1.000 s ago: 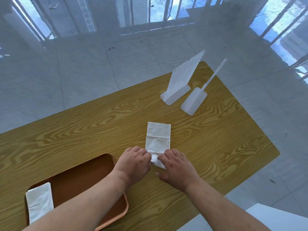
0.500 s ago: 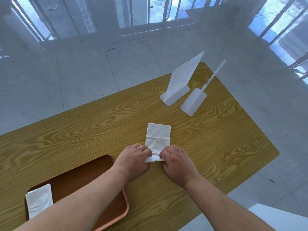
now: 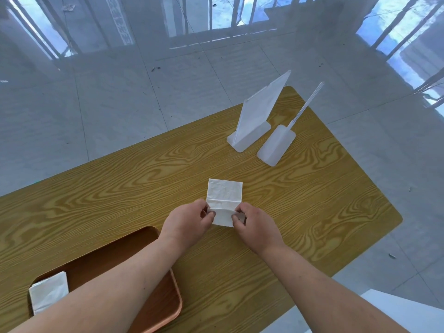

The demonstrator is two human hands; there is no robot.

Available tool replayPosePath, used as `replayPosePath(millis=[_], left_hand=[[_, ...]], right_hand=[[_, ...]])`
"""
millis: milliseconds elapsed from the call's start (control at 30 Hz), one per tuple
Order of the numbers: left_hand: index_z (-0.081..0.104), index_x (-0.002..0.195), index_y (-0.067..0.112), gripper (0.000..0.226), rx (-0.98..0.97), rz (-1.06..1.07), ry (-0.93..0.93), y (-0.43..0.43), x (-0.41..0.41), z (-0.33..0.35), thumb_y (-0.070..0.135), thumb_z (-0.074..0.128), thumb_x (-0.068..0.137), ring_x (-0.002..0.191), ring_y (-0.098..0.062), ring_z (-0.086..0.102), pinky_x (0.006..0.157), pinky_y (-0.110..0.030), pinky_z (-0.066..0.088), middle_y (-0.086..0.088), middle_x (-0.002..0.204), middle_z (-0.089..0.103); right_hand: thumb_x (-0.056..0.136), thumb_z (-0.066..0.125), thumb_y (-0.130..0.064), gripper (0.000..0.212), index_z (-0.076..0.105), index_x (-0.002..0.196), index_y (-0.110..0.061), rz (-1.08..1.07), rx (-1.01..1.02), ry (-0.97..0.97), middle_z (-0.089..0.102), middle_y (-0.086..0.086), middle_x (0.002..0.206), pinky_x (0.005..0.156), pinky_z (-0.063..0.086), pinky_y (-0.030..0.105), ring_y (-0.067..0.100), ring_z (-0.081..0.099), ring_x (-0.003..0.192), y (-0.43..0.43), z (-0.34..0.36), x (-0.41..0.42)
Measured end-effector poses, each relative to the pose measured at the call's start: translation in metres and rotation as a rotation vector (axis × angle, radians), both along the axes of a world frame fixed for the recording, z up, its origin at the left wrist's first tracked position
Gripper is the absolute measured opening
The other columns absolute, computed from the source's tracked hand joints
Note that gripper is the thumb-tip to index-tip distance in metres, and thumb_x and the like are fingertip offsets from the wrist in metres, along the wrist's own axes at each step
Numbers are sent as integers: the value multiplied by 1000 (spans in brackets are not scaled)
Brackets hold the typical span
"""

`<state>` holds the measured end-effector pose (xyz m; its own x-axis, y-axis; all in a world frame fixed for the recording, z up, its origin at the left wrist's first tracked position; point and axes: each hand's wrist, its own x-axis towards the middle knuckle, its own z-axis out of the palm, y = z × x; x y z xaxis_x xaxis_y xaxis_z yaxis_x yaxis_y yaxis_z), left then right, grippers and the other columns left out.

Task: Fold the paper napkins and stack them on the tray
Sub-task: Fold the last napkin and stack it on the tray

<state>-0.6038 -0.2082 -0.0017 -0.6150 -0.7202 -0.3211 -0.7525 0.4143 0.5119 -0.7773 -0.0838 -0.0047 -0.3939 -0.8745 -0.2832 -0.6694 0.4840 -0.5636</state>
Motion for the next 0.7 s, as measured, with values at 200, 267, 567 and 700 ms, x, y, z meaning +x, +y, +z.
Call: replayPosePath(millis=[200,267,567,700], left_hand=[[61,86,37,17,140,177,8,-4,-10,-3,51,59,96,68,-4,62,55,-26,46,15,75,67],[61,85,37,18,150,202,13,-7,-11,-3,50,59,96,69,-4,61,54,-25,41,16,75,66],[55,86,33,24,-3,175,3,-13,-16,-5,56,58,94,76,-4,56,62,-26,47,17,88,60],[60,106,25,28,-265,-108,84,-10,-8,-10,49,65,92,92,-11,57,77,-28,50,11,101,59]], right_hand=[[93,65,-40,11,60,91,-31,-140,26,-132,64,-12,77,56,47,24,5,60,68,-11,-7,-13],[92,65,-41,11,61,90,-30,-147,52,-139,65,-12,77,56,49,26,6,61,68,-12,-8,-16],[91,61,-43,18,57,78,-31,-153,90,-67,61,-11,71,51,45,28,7,56,61,-16,-12,-20],[88,60,-48,23,49,83,-28,-54,-22,183,53,-14,76,59,40,25,6,49,70,-15,-13,-18]])
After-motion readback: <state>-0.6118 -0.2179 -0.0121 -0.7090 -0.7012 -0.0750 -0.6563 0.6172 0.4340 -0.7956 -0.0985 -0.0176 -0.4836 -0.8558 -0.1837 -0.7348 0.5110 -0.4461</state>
